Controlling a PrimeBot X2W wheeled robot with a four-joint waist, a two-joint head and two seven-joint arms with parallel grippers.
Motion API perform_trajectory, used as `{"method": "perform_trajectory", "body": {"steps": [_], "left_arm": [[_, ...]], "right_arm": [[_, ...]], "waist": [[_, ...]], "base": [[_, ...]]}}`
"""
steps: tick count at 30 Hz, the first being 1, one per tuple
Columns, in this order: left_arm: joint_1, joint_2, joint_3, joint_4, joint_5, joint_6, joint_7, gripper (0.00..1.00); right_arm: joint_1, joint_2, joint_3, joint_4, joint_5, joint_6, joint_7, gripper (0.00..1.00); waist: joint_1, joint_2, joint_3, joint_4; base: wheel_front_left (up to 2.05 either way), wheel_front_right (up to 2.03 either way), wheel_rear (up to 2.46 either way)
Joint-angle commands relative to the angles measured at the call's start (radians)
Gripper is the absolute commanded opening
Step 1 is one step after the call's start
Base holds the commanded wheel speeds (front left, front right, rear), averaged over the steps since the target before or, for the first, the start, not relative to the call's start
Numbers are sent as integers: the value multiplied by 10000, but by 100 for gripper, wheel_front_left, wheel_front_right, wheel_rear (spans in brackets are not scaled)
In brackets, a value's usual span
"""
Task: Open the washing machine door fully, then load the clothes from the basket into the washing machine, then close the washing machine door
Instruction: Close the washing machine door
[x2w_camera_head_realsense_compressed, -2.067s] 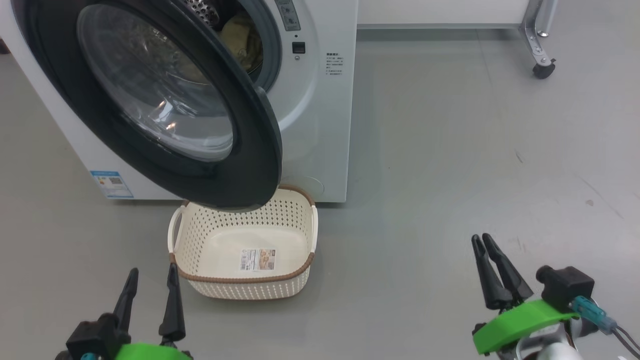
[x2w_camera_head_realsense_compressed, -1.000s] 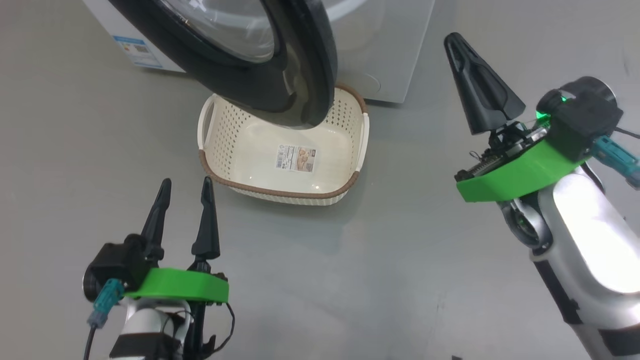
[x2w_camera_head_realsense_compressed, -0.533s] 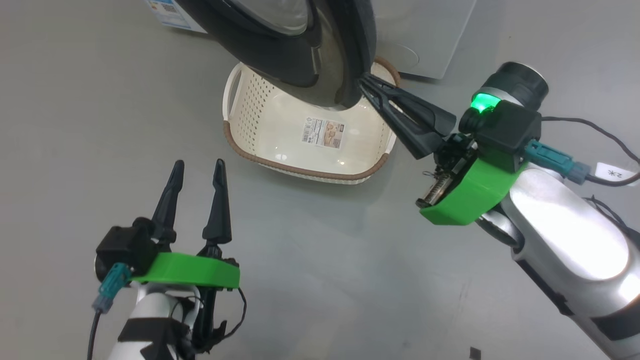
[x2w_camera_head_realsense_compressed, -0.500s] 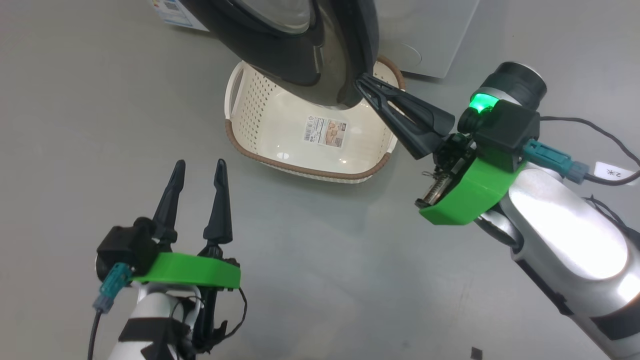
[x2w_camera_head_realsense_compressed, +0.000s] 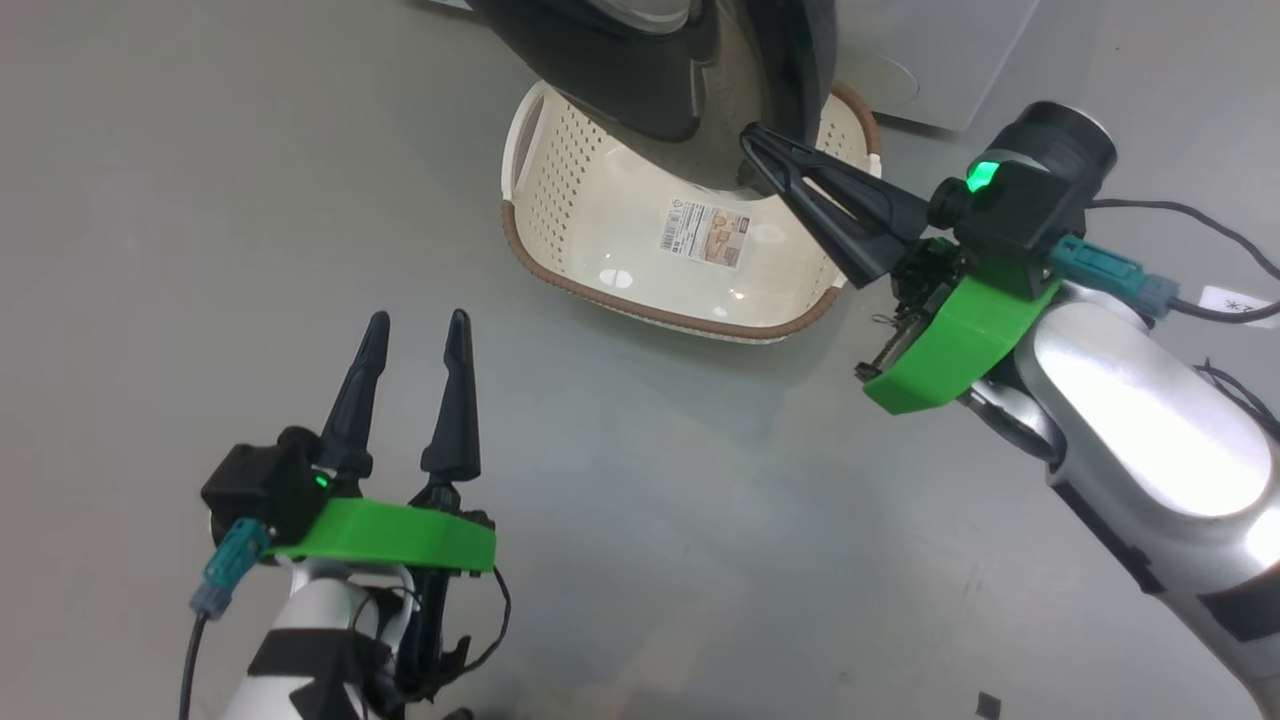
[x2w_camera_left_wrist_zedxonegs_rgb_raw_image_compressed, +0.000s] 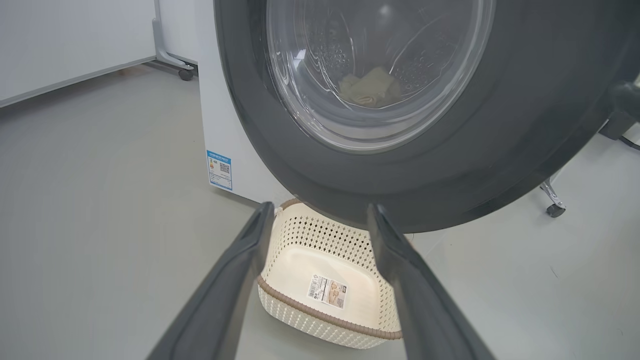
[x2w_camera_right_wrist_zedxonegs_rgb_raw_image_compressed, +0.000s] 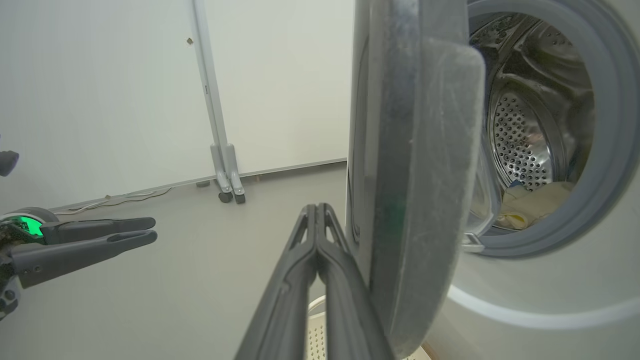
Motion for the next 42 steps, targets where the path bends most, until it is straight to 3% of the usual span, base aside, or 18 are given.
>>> {"method": "perform_trajectory", "body": {"steps": [1,22,42], "left_arm": [[-226,140,281,-328,-58,6,-68,100],[-767,139,0,-610,-503,167,-68,100],[-1166,139,-319,-865,-837,361,-68,100]], "right_arm": [[-145,-8,-25,-183,99,-27,-65,0],[-1267,-740,-878,499,4,-27,-65,0],[-3743,-1735,-1349,1518,-166,-27,-65,0]], "waist": [[-1,0,95,102],[-1,0,1214,426],[-1,0,2317,652]], "base": [[0,0,0],[0,0,0],[0,0,0]]}}
